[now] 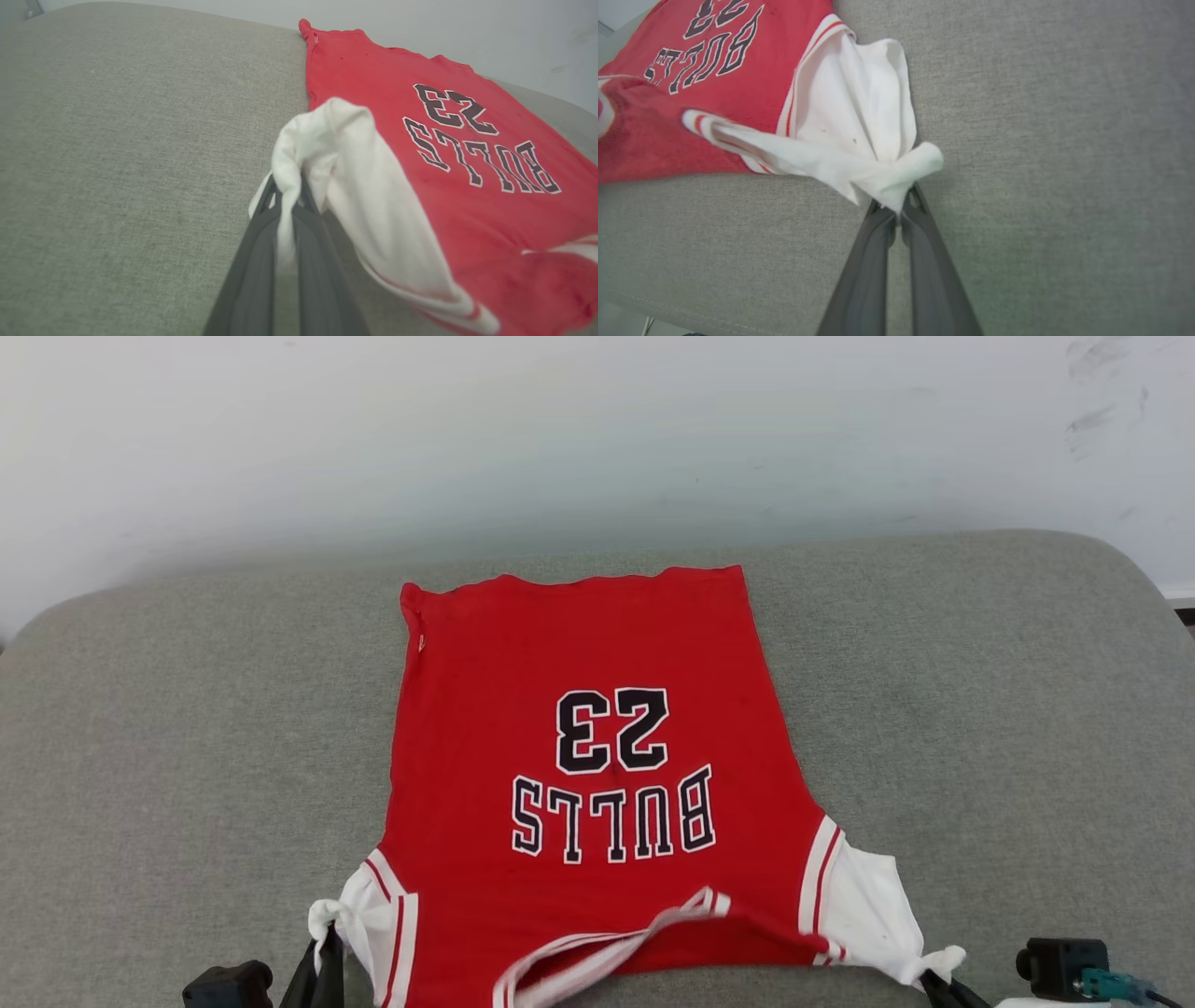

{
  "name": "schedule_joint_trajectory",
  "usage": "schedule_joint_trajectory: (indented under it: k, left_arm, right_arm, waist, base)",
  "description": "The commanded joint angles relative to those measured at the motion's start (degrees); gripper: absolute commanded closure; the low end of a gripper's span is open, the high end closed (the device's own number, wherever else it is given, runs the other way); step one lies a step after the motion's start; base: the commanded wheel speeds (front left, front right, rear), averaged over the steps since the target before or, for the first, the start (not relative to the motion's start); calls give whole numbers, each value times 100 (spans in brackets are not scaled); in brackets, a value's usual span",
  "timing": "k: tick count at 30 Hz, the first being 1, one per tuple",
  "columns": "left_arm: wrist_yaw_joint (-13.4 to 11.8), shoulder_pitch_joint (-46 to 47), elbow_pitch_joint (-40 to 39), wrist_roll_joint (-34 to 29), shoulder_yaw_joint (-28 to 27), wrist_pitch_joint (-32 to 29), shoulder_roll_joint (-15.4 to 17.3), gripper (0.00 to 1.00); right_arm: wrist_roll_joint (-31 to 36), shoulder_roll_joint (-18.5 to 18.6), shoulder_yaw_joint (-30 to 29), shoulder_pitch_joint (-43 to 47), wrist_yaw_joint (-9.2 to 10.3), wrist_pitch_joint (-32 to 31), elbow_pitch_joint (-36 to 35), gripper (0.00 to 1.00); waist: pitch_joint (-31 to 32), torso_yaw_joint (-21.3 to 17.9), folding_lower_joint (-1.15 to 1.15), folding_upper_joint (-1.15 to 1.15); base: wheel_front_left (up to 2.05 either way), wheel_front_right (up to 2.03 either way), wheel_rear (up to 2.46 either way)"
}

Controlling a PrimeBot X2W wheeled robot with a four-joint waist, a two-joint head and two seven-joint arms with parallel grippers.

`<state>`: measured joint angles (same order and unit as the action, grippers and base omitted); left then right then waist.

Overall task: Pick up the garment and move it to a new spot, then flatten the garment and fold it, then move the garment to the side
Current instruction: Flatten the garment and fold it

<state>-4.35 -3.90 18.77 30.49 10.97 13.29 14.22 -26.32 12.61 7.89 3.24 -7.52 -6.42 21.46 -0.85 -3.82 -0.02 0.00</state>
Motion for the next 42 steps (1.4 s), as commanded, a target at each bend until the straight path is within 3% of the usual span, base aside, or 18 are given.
schedule_joint_trajectory:
  k: [1, 8, 14, 18, 26, 33, 42]
  left_arm:
    - [-38, -55, -53, -28, 9, 13, 0, 100]
    - [-125, -89, -407, -189, 91, 73, 19, 100]
    - [-221, 100, -757, -339, 193, 54, 23, 100]
    - [-281, 324, -1032, -447, 309, -72, -7, 100]
    - [-251, 1002, -1473, -626, 481, -87, -97, 100]
    - [-70, 1620, -1528, -725, 703, -36, -222, 100]
    - [195, 2200, -1612, -828, 987, 17, -329, 100]
  right_arm:
    - [47, -28, -104, 112, 6, -36, -114, 0]
    - [347, -357, -682, 384, 4, -111, -1237, 0]
    - [469, -342, -1118, -373, 4, -344, -1547, 0]
    - [313, -109, -1168, -1301, 4, -531, -1081, 0]
    - [142, 243, -1331, -3670, 4, -1341, 536, 0]
    - [565, 378, -1589, -5403, 4, -2525, 1772, 0]
    - [1208, 363, -1748, -6892, 4, -3410, 2516, 0]
  waist:
    - [6, 1, 2, 0]
    - [20, 78, 2, 0]
    - [-140, 195, 2, 0]
    - [-473, 412, 2, 0]
    - [-1585, 873, 2, 0]
    - [-2266, 1355, 2, 0]
    - [-2978, 1836, 2, 0]
  base:
    - [0, 0, 0]
    - [0, 0, 0]
    - [0, 0, 0]
    - [0, 0, 0]
    - [0, 0, 0]
    - [0, 0, 0]
    - [0, 0, 0]
